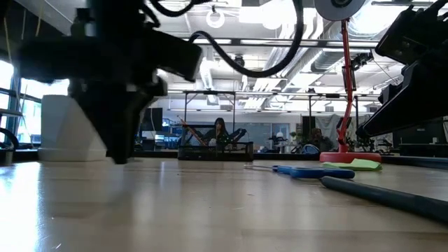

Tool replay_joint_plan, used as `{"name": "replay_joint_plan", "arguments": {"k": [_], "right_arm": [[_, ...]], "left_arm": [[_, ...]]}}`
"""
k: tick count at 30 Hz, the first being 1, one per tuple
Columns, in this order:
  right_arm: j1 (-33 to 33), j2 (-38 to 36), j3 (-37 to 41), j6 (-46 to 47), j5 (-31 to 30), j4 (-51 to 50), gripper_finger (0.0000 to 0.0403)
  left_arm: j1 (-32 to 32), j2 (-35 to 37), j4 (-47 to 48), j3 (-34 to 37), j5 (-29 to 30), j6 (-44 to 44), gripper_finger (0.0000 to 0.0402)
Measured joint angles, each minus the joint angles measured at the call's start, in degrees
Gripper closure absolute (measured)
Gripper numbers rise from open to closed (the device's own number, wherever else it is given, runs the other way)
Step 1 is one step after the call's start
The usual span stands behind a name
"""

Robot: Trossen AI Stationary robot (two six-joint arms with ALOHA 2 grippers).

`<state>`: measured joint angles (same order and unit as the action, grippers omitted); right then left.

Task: Pick and place office supplies into organizer

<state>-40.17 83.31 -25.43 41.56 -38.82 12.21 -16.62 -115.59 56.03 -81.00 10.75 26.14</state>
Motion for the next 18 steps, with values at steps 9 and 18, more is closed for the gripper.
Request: {"name": "replay_joint_plan", "arguments": {"k": [9,18], "right_arm": [[-0.02,0.00,0.00,1.61,0.12,-0.02,0.0286],[-0.02,0.00,0.00,1.40,7.09,0.00,0.0286]], "left_arm": [[10.58,0.14,-0.47,-0.12,2.66,-11.15,0.0349],[25.20,0.20,-0.11,-3.61,5.22,-22.88,0.0332]]}}
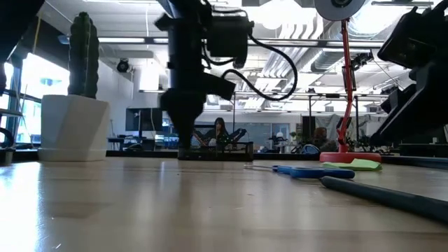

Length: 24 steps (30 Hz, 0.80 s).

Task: Pick and place office supplies into organizer

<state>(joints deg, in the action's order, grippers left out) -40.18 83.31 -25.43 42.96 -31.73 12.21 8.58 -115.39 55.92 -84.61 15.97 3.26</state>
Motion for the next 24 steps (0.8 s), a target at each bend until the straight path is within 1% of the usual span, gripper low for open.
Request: {"name": "replay_joint_plan", "arguments": {"k": [4,8,12,16,21,24], "right_arm": [[0.00,0.00,0.00,-0.65,0.18,0.01,0.0286],[0.00,0.00,0.00,-1.99,-1.39,0.04,0.0286],[0.00,0.00,0.00,-3.73,-2.55,0.02,0.0286],[0.00,0.00,0.00,-4.78,-2.20,0.02,0.0286],[0.00,0.00,0.00,-6.11,-2.15,0.04,0.0286],[0.00,0.00,0.00,-7.22,-2.12,0.04,0.0286]], "left_arm": [[6.00,0.04,-1.96,-4.56,3.41,-4.53,0.0343],[11.77,0.15,-5.96,-8.05,7.97,-8.07,0.0349],[17.03,0.15,-10.02,-8.79,7.82,-10.53,0.0342],[21.64,-0.06,-9.90,-8.77,7.62,-11.51,0.0334],[25.53,-1.31,-9.86,-8.73,7.18,-11.83,0.0342],[26.78,-1.86,-9.89,-8.73,3.87,-11.44,0.0348]]}}
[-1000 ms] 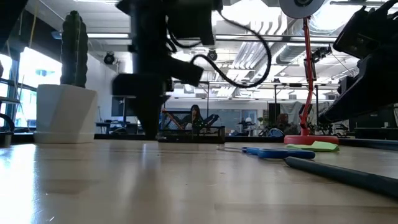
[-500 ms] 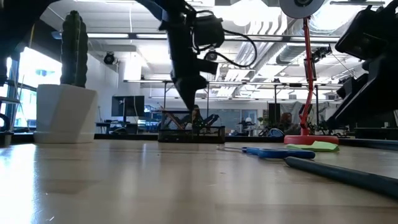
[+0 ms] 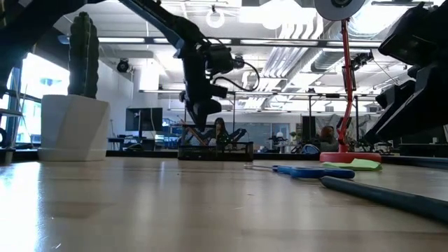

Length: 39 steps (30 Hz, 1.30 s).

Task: Pick and place office supplies into organizer

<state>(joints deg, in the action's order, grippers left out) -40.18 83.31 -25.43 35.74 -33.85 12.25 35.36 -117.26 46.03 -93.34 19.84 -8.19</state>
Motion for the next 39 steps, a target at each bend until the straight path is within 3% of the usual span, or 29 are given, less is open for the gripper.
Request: {"name": "replay_joint_plan", "arguments": {"k": [22,28,37,39], "right_arm": [[-0.11,0.00,0.00,3.24,-0.55,2.95,0.0286],[-0.13,0.00,0.00,5.61,-1.05,2.71,0.0286],[-2.87,0.00,0.00,5.36,-6.62,2.91,0.0286],[-3.47,0.32,0.00,5.40,-6.62,2.80,0.0286]], "left_arm": [[-2.60,-0.38,2.95,0.00,-0.54,7.90,0.0262],[-11.55,-0.31,3.52,0.00,6.52,9.97,0.0288],[-26.67,1.78,3.74,0.01,7.72,13.31,0.0348],[-30.60,3.10,2.07,0.02,10.60,14.44,0.0361]]}}
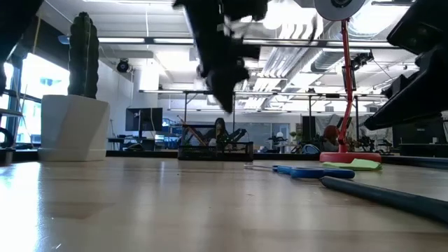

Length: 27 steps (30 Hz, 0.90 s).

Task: Pick and place office supplies into organizer

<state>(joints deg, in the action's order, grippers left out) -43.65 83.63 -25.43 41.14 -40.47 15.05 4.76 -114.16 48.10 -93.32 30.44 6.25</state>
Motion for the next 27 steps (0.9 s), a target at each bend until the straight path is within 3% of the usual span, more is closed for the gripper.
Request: {"name": "replay_joint_plan", "arguments": {"k": [4,10,14,17,21,27], "right_arm": [[-0.35,2.65,0.00,1.43,0.41,1.35,0.0286],[1.64,12.89,0.00,2.68,2.41,13.78,0.0286],[2.63,20.19,0.00,0.90,8.90,26.84,0.0286],[2.83,23.72,-0.42,-2.13,9.91,34.02,0.0286],[2.83,24.55,-2.42,-3.97,8.24,35.43,0.0286],[2.74,24.55,-4.83,-5.25,4.64,33.76,0.0286]], "left_arm": [[-7.80,3.37,-6.57,-0.02,5.39,-1.64,0.0388],[-14.27,5.39,-14.11,-0.02,-4.07,-8.51,0.0393],[-16.55,5.39,-17.16,-0.02,-4.46,-10.52,0.0391],[-17.54,5.39,-19.80,-0.02,-4.46,-11.96,0.0399],[-17.99,5.39,-24.68,0.00,-6.23,-13.29,0.0396],[-17.92,5.39,-36.14,5.23,-14.15,-12.78,0.0400]]}}
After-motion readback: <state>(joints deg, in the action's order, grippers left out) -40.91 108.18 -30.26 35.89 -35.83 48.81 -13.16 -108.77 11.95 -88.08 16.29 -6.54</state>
